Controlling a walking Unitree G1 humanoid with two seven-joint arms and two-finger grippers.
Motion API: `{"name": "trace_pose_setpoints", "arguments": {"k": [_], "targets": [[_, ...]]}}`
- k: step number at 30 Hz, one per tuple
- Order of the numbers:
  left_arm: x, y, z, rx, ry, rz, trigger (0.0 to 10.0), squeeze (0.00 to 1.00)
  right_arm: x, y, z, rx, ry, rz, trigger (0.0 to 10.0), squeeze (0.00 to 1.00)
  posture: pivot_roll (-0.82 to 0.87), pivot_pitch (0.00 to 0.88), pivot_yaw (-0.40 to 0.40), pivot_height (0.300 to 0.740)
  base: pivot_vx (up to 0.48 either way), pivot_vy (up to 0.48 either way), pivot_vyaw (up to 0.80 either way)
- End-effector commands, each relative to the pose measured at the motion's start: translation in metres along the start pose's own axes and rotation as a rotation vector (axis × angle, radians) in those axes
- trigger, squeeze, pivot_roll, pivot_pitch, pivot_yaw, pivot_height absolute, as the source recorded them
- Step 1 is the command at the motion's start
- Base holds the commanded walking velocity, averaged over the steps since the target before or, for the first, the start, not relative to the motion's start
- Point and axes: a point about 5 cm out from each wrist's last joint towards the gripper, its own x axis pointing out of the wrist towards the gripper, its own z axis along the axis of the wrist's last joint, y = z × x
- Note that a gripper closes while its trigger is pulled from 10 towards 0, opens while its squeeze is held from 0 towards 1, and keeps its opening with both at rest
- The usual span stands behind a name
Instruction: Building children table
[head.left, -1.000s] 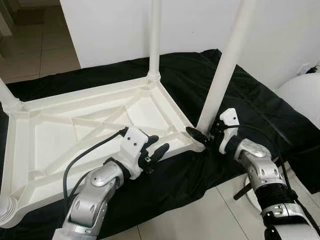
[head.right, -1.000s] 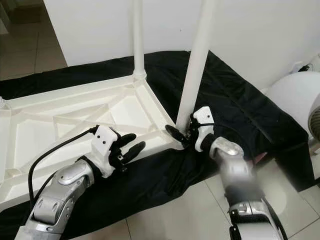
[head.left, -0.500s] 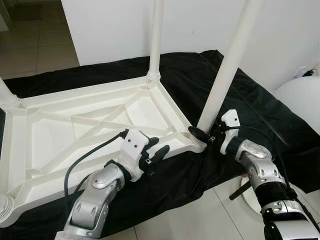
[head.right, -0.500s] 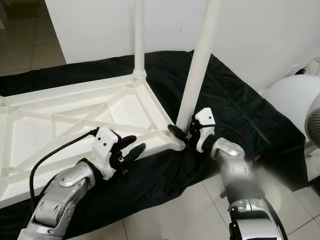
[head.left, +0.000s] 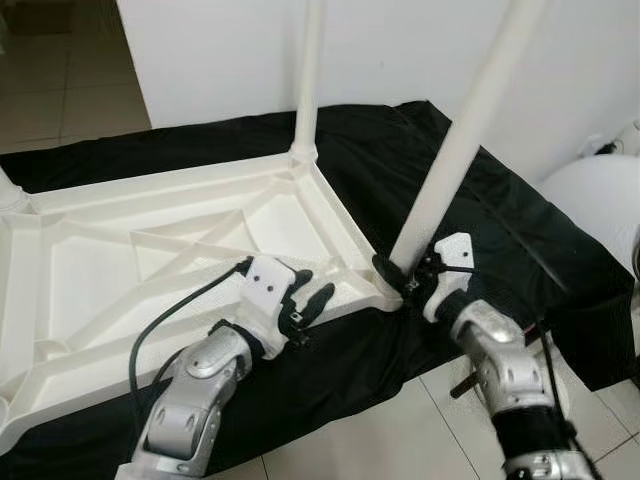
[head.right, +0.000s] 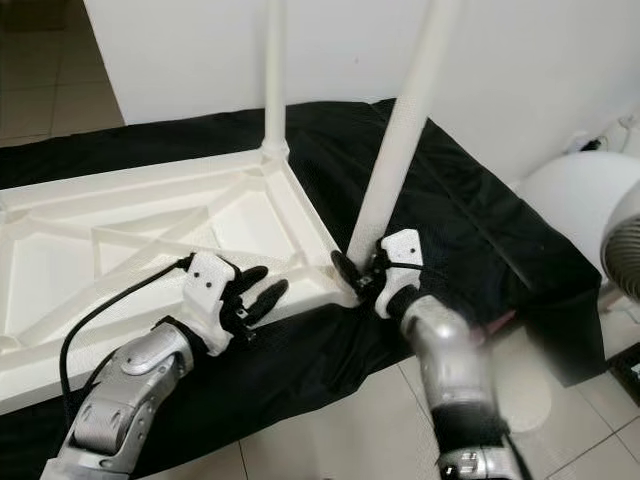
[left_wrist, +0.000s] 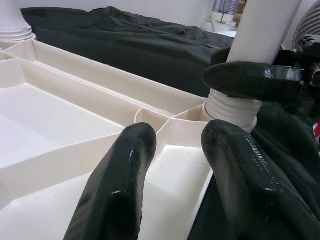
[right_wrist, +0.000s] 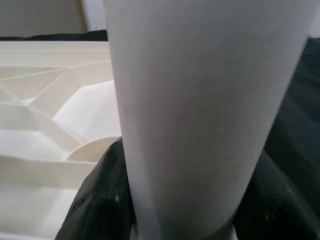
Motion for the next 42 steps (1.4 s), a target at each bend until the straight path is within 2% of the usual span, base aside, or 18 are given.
{"name": "trace_pose_setpoints", "arguments": {"k": [1, 2, 4, 7, 11, 12, 15, 17, 22, 23, 29, 30, 33, 34, 37, 42], "targets": [[-0.002, 0.001, -0.002, 0.000, 0.012, 0.027, 10.0, 0.00, 0.000, 0.006, -0.003, 0.018, 0.022, -0.048, 10.0, 0.00, -0.04, 0.081, -0.066, 0.740, 0.000, 0.000, 0.00], [-0.002, 0.001, -0.002, 0.000, 0.012, 0.027, 10.0, 0.00, 0.000, 0.006, -0.003, 0.018, 0.022, -0.048, 10.0, 0.00, -0.04, 0.081, -0.066, 0.740, 0.000, 0.000, 0.00], [-0.001, 0.001, -0.002, 0.001, 0.013, 0.028, 10.0, 0.00, -0.001, 0.010, -0.005, 0.042, 0.030, -0.179, 10.0, 0.00, -0.05, 0.080, -0.052, 0.740, 0.000, 0.000, 0.00], [0.000, 0.001, -0.001, 0.000, 0.012, 0.028, 10.0, 0.00, -0.002, 0.013, -0.006, 0.045, 0.036, -0.231, 10.0, 0.00, -0.05, 0.079, -0.049, 0.740, 0.000, 0.000, 0.00], [0.003, 0.000, 0.000, 0.006, 0.010, 0.022, 10.0, 0.00, -0.001, 0.033, -0.011, 0.129, 0.050, -0.464, 10.0, 0.00, -0.03, 0.069, -0.035, 0.740, 0.000, 0.000, 0.00], [0.002, 0.001, 0.001, 0.006, 0.009, 0.023, 10.0, 0.00, 0.000, 0.039, -0.010, 0.147, 0.045, -0.486, 10.0, 0.00, -0.03, 0.070, -0.034, 0.740, 0.000, 0.000, 0.00], [0.002, 0.003, 0.002, 0.007, 0.009, 0.024, 10.0, 0.00, 0.002, 0.045, -0.009, 0.165, 0.035, -0.482, 10.0, 0.00, -0.03, 0.067, -0.029, 0.740, 0.000, 0.000, 0.00], [0.001, 0.005, 0.002, 0.010, 0.010, 0.025, 10.0, 0.00, 0.005, 0.053, -0.005, 0.168, 0.025, -0.439, 10.0, 0.00, -0.04, 0.064, -0.026, 0.740, 0.000, 0.000, 0.00], [0.003, 0.005, 0.002, 0.017, 0.009, 0.018, 10.0, 0.00, 0.004, 0.052, 0.002, 0.171, -0.010, -0.392, 10.0, 0.00, -0.04, 0.052, -0.023, 0.740, 0.000, 0.000, 0.00], [0.005, 0.005, 0.003, 0.018, 0.005, 0.016, 10.0, 0.00, 0.002, 0.051, 0.003, 0.155, -0.018, -0.374, 10.0, 1.00, -0.04, 0.050, -0.023, 0.740, 0.000, 0.000, 0.00], [0.006, 0.004, 0.004, 0.017, 0.003, 0.012, 10.0, 0.00, -0.001, 0.047, 0.005, 0.136, -0.032, -0.343, 10.0, 1.00, -0.05, 0.045, -0.022, 0.740, 0.000, 0.000, 0.00], [0.007, 0.003, 0.003, 0.017, 0.002, 0.004, 10.0, 0.00, -0.004, 0.040, 0.009, 0.124, -0.055, -0.251, 10.0, 1.00, -0.06, 0.039, -0.021, 0.740, 0.000, 0.000, 0.00], [0.007, 0.002, 0.003, 0.016, 0.002, 0.001, 10.0, 0.00, -0.006, 0.035, 0.010, 0.107, -0.063, -0.207, 10.0, 1.00, -0.06, 0.039, -0.021, 0.740, 0.000, 0.000, 0.00], [0.008, 0.002, 0.003, 0.017, 0.002, -0.001, 10.0, 0.00, -0.008, 0.030, 0.009, 0.112, -0.063, -0.158, 10.0, 0.00, -0.06, 0.034, -0.025, 0.740, 0.000, 0.000, 0.00], [0.011, 0.001, 0.003, 0.013, -0.003, -0.007, 10.0, 0.00, -0.014, 0.011, 0.004, 0.050, -0.024, -0.064, 10.0, 0.00, -0.07, 0.029, -0.029, 0.740, 0.000, 0.000, 0.00], [0.011, 0.000, 0.002, 0.010, -0.003, -0.008, 10.0, 0.00, -0.016, 0.003, 0.001, 0.009, 0.005, -0.003, 10.0, 0.00, -0.06, 0.025, -0.032, 0.740, 0.000, 0.000, 0.00]]}}
